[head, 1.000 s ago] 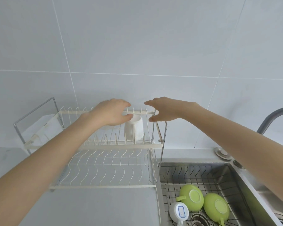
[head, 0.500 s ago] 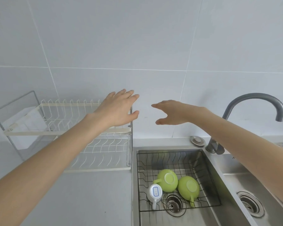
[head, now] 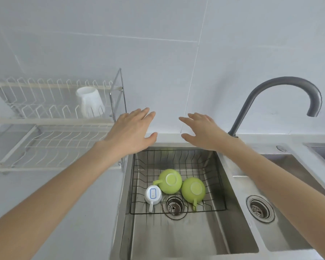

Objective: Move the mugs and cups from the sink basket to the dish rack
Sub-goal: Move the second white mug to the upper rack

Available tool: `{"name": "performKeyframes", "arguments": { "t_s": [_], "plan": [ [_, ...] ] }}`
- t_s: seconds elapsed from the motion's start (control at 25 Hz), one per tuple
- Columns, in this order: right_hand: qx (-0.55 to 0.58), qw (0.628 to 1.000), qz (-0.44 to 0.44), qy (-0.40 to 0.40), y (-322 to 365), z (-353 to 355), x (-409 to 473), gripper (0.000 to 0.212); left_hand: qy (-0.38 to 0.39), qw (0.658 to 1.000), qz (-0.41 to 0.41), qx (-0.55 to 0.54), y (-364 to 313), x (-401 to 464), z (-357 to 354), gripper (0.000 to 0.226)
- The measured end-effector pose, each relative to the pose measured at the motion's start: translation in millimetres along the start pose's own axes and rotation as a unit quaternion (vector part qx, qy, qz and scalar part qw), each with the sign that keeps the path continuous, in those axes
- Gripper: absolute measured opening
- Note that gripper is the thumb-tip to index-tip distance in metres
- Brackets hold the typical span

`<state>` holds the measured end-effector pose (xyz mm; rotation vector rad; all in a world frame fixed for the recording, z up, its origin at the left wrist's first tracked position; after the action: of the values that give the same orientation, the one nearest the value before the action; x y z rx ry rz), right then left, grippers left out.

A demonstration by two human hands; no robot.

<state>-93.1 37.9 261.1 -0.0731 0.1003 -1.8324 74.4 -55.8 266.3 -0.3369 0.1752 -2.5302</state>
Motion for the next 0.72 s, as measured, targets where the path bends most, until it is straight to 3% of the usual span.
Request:
{"name": "performKeyframes", "arguments": {
  "t_s": [0.16,0.36,0.72],
  "plan": [
    [0.044,0.999,0.0,0.004,-12,-50,-6,0.058,0.041,0.998,0.045,-0.029,-3,-8,-49,0.062],
    [0.086,0.992,0.029,0.083,-8,-114,-8,0.068,0.087,0.985,0.104,-0.105,3,-17,-99,0.062],
    [0.171,0.96,0.028,0.219,15,-202,-5,0.069,0.179,0.927,0.216,-0.249,28,-31,-185,0.057]
  ]
}}
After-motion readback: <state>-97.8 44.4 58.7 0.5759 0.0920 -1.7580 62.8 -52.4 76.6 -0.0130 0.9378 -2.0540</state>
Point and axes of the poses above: each hand's wrist, its own x-axis towards the middle knuckle, its own z-axis out of the back of the hand, y = z × x, the point moved 2 cm from there along x, towards the middle knuckle, and after that the axes turned 10 degrees about -x, right-handed, at the moved point
